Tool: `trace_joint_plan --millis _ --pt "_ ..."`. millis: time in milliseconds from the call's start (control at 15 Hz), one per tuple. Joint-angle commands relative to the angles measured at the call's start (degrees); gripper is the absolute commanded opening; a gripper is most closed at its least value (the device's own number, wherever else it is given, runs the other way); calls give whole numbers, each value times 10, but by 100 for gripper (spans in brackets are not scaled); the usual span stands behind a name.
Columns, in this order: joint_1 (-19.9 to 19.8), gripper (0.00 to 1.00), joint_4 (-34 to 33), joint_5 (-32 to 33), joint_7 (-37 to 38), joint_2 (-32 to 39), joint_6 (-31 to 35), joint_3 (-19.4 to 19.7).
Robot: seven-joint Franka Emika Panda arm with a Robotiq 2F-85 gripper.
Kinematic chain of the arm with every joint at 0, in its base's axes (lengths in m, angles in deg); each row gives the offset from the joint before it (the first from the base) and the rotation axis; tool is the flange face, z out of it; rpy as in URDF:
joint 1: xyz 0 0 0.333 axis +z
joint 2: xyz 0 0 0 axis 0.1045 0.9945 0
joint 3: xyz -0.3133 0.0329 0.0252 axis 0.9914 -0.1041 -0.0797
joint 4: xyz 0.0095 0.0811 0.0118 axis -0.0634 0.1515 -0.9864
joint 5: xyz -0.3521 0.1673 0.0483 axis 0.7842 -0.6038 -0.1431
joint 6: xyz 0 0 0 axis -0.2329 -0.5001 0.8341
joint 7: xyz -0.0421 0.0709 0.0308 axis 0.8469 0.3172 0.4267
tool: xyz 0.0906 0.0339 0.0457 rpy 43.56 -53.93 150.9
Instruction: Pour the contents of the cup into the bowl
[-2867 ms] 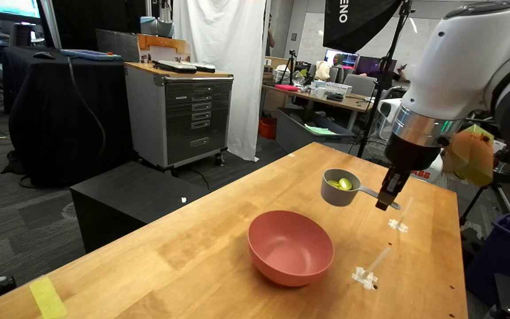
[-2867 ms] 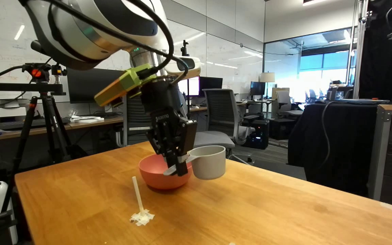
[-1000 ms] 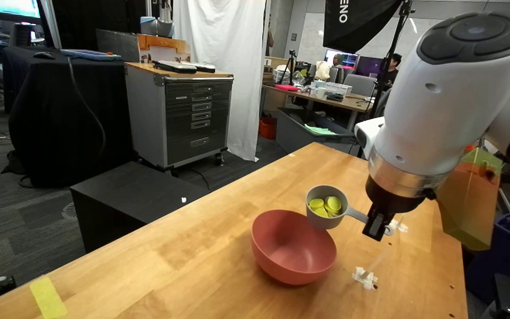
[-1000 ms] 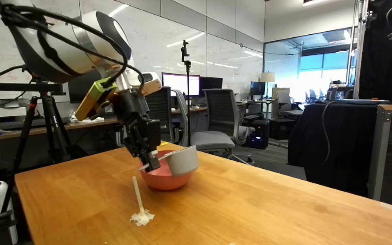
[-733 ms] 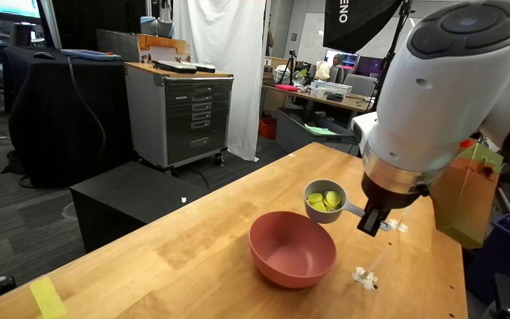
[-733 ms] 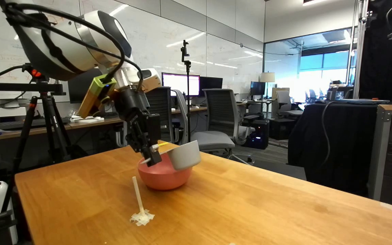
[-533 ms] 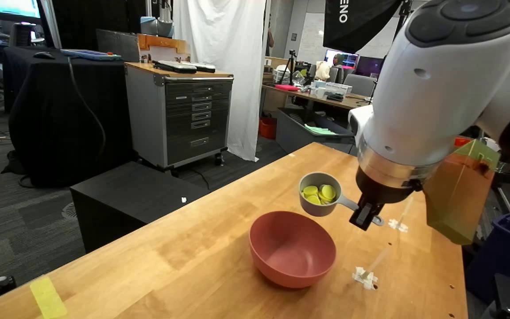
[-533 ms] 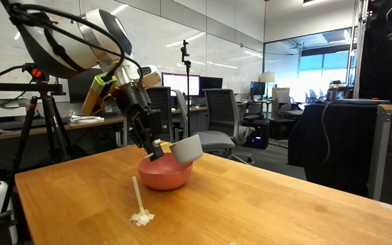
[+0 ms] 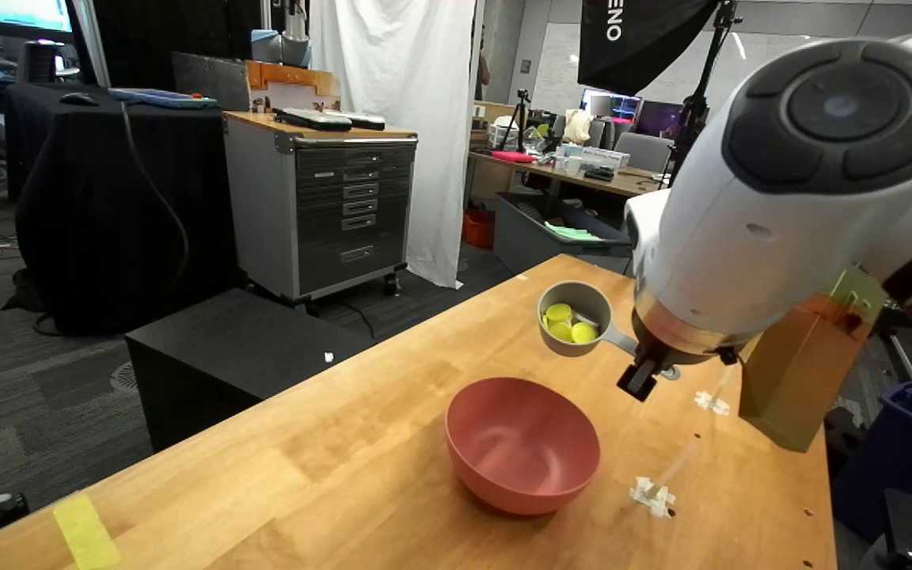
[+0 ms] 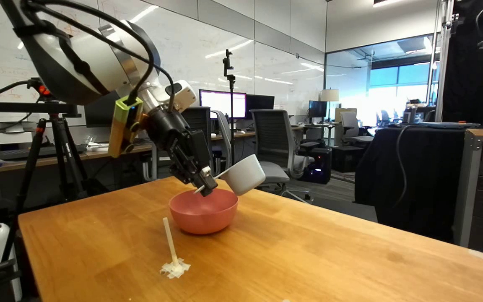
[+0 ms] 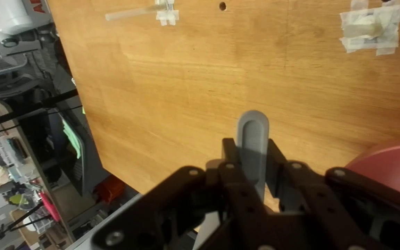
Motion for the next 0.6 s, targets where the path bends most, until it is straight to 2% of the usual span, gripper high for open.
trace_joint_plan --millis 0,533 --pt "9 11 -14 49 55 24 -54 -15" --pt "24 11 -12 83 101 49 -98 -44"
